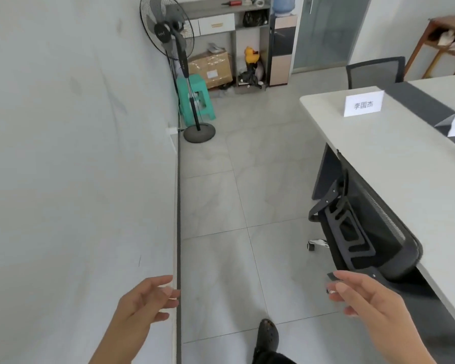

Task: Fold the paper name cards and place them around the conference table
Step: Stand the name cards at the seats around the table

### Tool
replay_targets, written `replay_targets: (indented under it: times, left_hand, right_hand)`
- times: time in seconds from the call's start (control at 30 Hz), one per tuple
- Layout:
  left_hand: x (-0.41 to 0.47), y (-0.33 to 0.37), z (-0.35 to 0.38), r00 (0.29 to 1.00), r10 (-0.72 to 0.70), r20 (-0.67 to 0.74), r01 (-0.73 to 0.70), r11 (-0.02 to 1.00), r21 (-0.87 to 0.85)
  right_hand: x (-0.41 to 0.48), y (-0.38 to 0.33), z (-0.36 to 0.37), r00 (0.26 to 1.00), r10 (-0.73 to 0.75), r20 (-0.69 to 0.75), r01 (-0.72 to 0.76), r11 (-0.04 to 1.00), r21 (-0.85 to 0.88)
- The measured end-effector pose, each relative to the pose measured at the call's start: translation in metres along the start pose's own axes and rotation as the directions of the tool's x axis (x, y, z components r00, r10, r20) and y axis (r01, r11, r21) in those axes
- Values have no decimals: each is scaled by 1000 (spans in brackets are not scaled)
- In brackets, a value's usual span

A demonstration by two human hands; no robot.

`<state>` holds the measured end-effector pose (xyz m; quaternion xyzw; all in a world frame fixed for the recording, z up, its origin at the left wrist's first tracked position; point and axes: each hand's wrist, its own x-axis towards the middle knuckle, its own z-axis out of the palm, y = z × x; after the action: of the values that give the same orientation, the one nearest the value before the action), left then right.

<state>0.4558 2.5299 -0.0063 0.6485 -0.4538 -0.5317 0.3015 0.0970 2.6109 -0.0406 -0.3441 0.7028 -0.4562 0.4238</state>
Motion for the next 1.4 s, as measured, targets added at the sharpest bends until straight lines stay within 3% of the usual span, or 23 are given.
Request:
replay_targets:
  times: [0.3, 0.53, 0.67, 0.9, 1.1, 1.4]
  left_hand:
    - [156, 105, -12, 996, 38, -83, -46, 995, -89]
    - [314, 141, -37, 994, 5, -106, -15, 996, -92]
    - [421, 189, -55, 996, 35, -86, -41, 996, -75]
    - [581, 299, -47, 991, 105, 83, -106, 994, 13]
    - [709, 367, 15, 970, 120, 210, -138, 988, 71]
    - [871, 496, 146, 912, 137, 387, -214, 963, 163]
  right_hand:
    - [200, -126, 75, 974, -140, 176, 142, 990, -1]
    - [345, -162, 146, 983, -105, 150, 109, 994, -22]
    - [421, -187, 186, 996, -56, 64, 59, 997, -50]
    - [526, -248, 210, 988, -89, -127, 93, 995, 28]
    - [630, -252, 201, 969, 6, -247, 14, 997, 80]
    - [816, -305, 147, 929, 32, -368, 32, 985, 167]
